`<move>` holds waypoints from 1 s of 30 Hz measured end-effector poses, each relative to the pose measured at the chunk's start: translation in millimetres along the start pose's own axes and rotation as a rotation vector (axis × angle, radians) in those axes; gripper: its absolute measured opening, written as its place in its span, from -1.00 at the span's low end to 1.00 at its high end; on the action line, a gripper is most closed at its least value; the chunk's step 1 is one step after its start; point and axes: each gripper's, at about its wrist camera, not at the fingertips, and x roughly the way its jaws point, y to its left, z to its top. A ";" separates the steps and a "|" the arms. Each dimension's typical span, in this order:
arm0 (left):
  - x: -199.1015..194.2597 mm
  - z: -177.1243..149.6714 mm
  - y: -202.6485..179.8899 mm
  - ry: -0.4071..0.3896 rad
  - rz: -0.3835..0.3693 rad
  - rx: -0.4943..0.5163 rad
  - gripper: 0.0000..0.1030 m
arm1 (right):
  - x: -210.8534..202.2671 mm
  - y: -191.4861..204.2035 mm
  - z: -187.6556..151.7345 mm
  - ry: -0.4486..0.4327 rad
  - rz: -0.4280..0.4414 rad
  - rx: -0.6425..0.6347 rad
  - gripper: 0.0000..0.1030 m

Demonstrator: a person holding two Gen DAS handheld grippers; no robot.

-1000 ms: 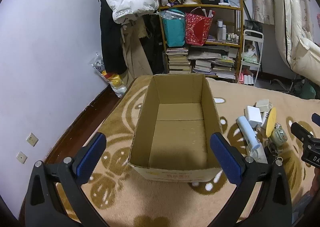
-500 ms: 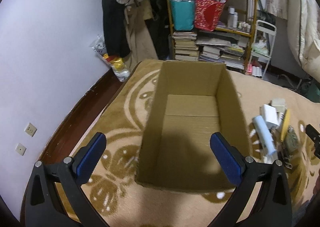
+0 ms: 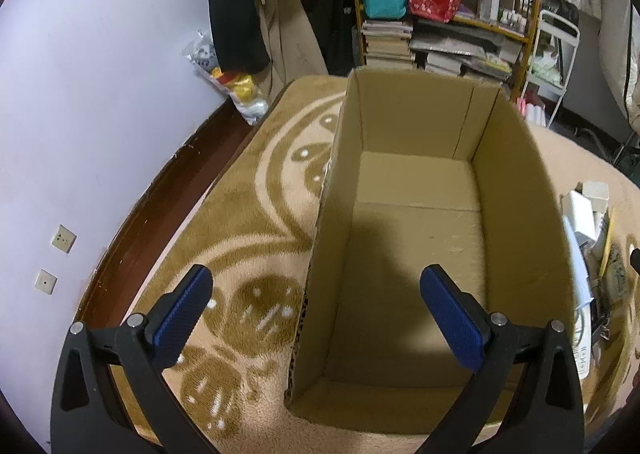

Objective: Organize rigid objects
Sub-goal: 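Grip the box wall with the left gripper while the right gripper grasps the green case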

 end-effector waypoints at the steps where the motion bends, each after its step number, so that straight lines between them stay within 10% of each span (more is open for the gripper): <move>1: 2.2 0.1 -0.3 0.007 0.003 0.004 0.99 | 2.3 -0.5 -0.5 0.009 -0.002 0.002 1.00; 12: 21.1 -4.3 5.4 0.093 0.021 -0.001 0.65 | 25.6 -7.6 -11.6 0.090 -0.034 0.014 1.00; 30: 33.3 -13.8 1.5 0.168 0.028 0.012 -0.52 | 47.1 -6.9 -22.1 0.178 -0.017 0.012 0.19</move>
